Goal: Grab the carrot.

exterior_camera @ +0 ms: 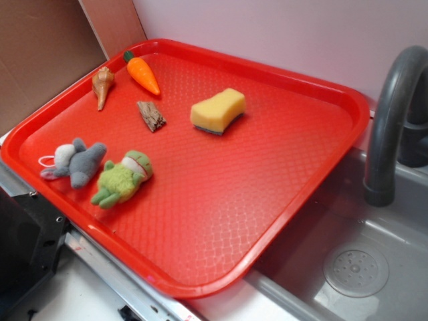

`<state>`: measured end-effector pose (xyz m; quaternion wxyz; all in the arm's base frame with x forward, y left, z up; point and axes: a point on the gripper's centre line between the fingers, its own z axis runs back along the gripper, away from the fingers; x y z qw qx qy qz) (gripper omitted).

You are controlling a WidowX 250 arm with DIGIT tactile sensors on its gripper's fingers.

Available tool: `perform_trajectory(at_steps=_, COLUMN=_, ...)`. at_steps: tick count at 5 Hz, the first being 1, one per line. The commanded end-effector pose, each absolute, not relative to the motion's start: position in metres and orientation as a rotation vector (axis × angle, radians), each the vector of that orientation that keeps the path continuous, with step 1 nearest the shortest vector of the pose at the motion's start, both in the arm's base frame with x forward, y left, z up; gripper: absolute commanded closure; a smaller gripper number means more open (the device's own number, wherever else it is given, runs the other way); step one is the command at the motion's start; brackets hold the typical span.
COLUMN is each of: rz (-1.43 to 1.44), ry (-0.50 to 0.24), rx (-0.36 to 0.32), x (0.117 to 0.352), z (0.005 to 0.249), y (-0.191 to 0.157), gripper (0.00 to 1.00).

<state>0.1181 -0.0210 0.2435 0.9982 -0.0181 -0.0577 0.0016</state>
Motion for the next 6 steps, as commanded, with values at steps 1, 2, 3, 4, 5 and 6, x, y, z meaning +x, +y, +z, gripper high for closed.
perform_trajectory(at_steps=1, rz=0.003, ry=-0.115, rx=-0.036, x=0.118, z=0.243, y=-0.021, gripper=0.0)
perform_trajectory(at_steps=2, rz=0.134, ry=-0.191, rx=-0.014, x=0.148, z=0.232, y=-0.015, gripper=0.0)
perform_trajectory(at_steps=3, rz=0.332, ry=-0.246, rx=0.055, x=0.167, z=0.223, y=-0.007, gripper=0.0)
perform_trajectory(at_steps=4, rz=0.51, ry=-0.309, rx=0.107, x=0.2, z=0.202, y=0.009, gripper=0.0)
perform_trajectory(at_steps=5, rz=0.679, ry=-0.388, rx=0.182, x=0.226, z=0.178, y=0.03, gripper=0.0)
perform_trajectory(at_steps=6, rz=0.756, ry=-0.447, rx=0.243, x=0.252, z=0.156, y=0.044, gripper=0.0)
